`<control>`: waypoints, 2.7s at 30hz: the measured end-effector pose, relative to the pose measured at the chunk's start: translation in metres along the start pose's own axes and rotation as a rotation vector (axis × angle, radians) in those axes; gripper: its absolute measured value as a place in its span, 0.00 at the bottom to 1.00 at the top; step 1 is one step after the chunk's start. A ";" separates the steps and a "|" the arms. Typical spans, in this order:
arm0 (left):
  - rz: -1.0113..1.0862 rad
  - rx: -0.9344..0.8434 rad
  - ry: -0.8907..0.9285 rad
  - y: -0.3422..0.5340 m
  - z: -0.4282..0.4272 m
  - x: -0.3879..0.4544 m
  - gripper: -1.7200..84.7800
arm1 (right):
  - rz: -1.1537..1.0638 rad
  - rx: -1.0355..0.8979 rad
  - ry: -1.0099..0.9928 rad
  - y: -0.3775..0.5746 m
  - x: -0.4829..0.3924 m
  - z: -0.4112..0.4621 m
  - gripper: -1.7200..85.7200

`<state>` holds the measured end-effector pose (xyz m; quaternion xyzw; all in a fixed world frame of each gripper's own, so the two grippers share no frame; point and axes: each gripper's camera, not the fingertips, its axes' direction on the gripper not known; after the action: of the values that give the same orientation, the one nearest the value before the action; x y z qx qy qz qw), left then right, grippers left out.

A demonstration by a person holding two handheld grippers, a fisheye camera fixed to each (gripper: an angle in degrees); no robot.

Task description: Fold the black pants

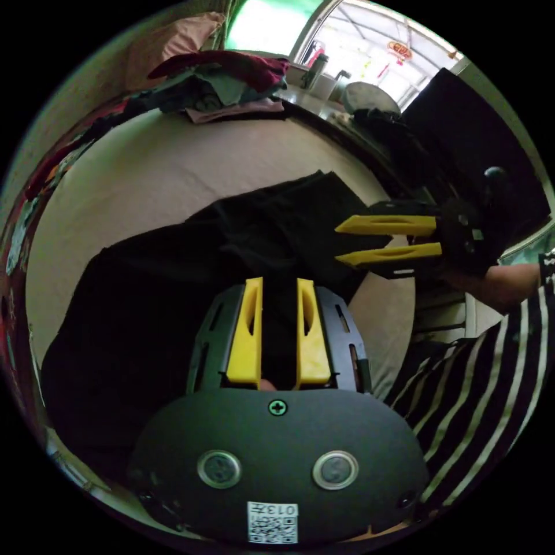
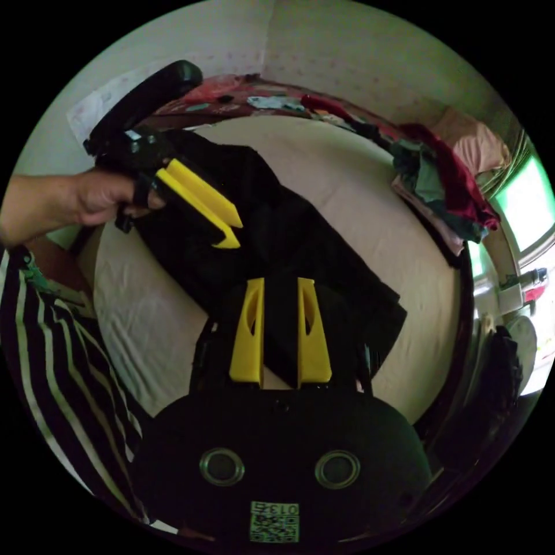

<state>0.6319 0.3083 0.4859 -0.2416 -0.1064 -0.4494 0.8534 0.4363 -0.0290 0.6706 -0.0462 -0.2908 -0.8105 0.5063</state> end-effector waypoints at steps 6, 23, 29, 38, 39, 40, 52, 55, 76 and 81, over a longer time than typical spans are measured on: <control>-0.069 -0.050 0.016 -0.003 0.013 -0.003 0.03 | -0.018 -0.118 -0.085 -0.027 0.004 0.025 0.05; -0.055 0.000 -0.185 0.035 -0.024 0.025 0.02 | -0.205 -0.009 -0.270 -0.114 -0.023 -0.018 0.04; -0.058 0.033 -0.164 0.020 -0.009 0.039 0.03 | -0.136 0.080 -0.139 -0.112 0.042 -0.070 0.09; -0.067 0.084 -0.115 -0.037 0.007 0.046 0.12 | 0.151 -0.084 0.011 -0.122 0.205 -0.054 0.10; -0.062 0.067 -0.105 -0.045 0.019 0.048 0.12 | 0.152 -0.095 -0.003 -0.124 0.211 -0.051 0.10; -0.058 0.052 -0.108 -0.049 0.025 0.050 0.12 | 0.142 -0.107 -0.038 -0.128 0.220 -0.045 0.10; 0.018 -0.032 -0.368 -0.053 0.065 0.096 0.03 | -0.064 -0.130 -0.041 -0.179 0.236 -0.027 0.05; -0.106 -0.044 -0.237 -0.038 0.083 0.073 0.03 | -0.120 -0.206 -0.037 -0.186 0.235 -0.014 0.05; -0.194 -0.008 -0.514 -0.066 0.077 -0.026 0.02 | -0.352 -0.111 -0.240 -0.341 0.195 0.018 0.05; -0.209 -0.060 -0.522 -0.067 0.101 -0.036 0.02 | -0.287 -0.133 -0.206 -0.334 0.211 0.023 0.02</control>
<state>0.5600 0.3534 0.5794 -0.3620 -0.3338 -0.4606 0.7385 0.0465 -0.0787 0.6259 -0.1205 -0.2908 -0.8827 0.3488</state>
